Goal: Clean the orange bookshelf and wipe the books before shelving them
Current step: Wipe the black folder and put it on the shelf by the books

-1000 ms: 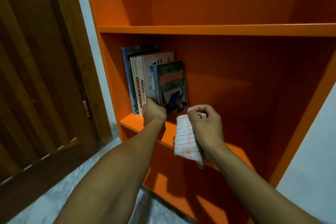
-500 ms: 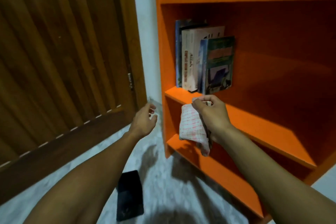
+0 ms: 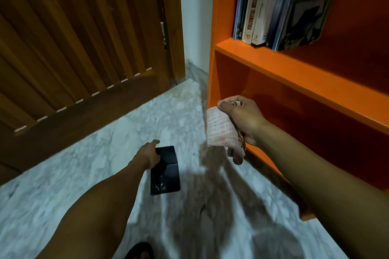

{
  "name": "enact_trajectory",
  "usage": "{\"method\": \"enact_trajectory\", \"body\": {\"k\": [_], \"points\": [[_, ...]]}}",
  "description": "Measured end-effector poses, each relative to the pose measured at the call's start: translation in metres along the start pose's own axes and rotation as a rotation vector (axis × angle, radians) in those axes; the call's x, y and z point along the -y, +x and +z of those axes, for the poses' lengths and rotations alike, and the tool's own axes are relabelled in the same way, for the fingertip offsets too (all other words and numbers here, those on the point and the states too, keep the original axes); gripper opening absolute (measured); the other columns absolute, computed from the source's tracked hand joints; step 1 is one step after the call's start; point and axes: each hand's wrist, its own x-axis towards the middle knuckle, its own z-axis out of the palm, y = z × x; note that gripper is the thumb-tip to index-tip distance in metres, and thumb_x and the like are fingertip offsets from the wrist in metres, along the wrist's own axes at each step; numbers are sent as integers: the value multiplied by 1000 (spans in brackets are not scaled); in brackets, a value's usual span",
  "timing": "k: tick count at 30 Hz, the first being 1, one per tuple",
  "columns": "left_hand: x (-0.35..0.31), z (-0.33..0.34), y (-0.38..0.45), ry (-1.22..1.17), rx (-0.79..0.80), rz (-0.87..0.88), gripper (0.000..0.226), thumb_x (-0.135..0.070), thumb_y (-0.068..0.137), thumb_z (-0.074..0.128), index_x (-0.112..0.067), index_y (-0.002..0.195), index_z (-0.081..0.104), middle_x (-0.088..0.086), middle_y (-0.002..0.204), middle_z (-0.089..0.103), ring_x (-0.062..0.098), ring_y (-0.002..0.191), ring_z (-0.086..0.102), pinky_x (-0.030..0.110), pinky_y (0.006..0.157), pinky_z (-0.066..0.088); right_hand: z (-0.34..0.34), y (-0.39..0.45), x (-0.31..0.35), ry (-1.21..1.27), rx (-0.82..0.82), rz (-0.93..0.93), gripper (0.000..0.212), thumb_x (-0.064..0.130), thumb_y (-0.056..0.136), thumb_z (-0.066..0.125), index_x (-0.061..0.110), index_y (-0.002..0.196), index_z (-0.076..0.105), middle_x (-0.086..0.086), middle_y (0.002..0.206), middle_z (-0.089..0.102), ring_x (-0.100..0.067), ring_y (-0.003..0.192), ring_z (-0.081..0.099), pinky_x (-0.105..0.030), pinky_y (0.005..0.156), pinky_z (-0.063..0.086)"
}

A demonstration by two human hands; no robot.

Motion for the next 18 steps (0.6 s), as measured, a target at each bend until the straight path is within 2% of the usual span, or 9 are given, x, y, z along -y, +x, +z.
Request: {"method": "enact_trajectory", "body": {"k": [3,6,9,11,15,16,18], "points": [[8,10,6,137,-66,-34,37,-13,88,53,-15,125,56,16,118,61,35,110,57,43,89,52,-1,5,-6,0,0,13,15,12,93,66,2,105,66,-9,90,67,-19,77,65,-23,55,52],[7,13,4,105,-158,-95,22,-8,88,48,-15,102,62,11,101,60,33,96,61,39,79,53,-2,7,-7,14,10,24,19,12,93,66,0,108,66,-11,92,68,-22,79,66,-27,60,52],[8,15,3,48,-205,-109,22,-6,88,47,-15,94,67,12,93,60,32,82,58,36,73,50,-4,6,-9,22,7,20,19,11,93,66,-1,108,65,-11,93,68,-23,81,66,-29,62,54],[7,13,2,-28,-228,-77,18,-10,91,52,-16,94,68,13,93,65,32,84,61,34,70,48,-6,4,-10,58,-1,39,19,10,93,65,-2,108,65,-14,91,67,-24,79,65,-30,62,54],[-14,-10,-9,-193,-289,15,12,-13,93,58,-16,92,69,12,91,68,32,85,64,31,71,47,-10,-7,-11,330,120,270,10,13,97,60,3,95,60,-17,84,63,-25,70,65,-34,66,57],[-22,-20,-13,-241,-309,45,11,-13,93,59,-16,89,69,11,88,69,31,84,64,30,71,47,-13,-11,-10,429,159,360,11,14,98,58,3,97,60,-18,86,65,-25,71,67,-36,67,59],[-38,-43,-21,-357,-362,110,10,-14,91,63,-15,83,70,7,79,69,25,78,65,27,69,46,-21,-20,-5,551,188,477,22,15,100,54,-1,113,58,-21,93,67,-27,77,69,-42,69,60]]}}
